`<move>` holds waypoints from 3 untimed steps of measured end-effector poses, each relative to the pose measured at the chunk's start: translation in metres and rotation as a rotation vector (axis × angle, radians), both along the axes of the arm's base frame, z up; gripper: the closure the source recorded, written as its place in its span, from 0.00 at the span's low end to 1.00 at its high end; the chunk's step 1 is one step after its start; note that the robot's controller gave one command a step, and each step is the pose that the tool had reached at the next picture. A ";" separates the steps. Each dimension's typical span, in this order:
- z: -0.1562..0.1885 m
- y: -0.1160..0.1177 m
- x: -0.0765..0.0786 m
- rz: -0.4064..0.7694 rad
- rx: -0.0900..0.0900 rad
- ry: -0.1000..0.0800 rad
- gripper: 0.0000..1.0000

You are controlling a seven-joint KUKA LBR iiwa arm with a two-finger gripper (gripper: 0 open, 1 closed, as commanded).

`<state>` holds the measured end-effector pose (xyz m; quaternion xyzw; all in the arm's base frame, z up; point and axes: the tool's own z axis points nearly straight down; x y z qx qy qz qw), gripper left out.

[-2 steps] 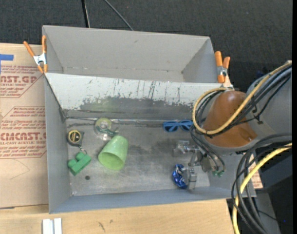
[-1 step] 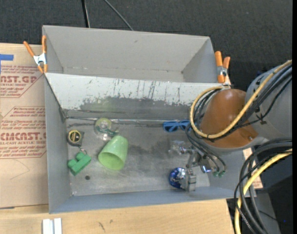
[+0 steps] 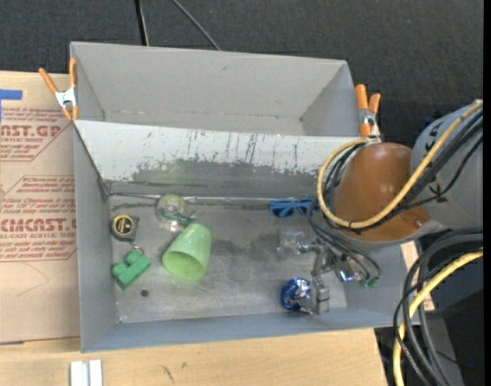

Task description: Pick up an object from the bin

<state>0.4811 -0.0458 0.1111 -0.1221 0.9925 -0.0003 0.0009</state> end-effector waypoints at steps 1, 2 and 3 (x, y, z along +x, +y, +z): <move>-0.041 -0.014 0.004 -0.059 0.001 -0.005 0.00; -0.039 0.000 0.003 0.222 0.000 -0.013 0.00; -0.040 0.001 -0.001 0.221 0.003 0.000 1.00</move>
Offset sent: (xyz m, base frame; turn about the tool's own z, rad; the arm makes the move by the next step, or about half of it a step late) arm 0.0019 -0.0146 -0.0411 0.0580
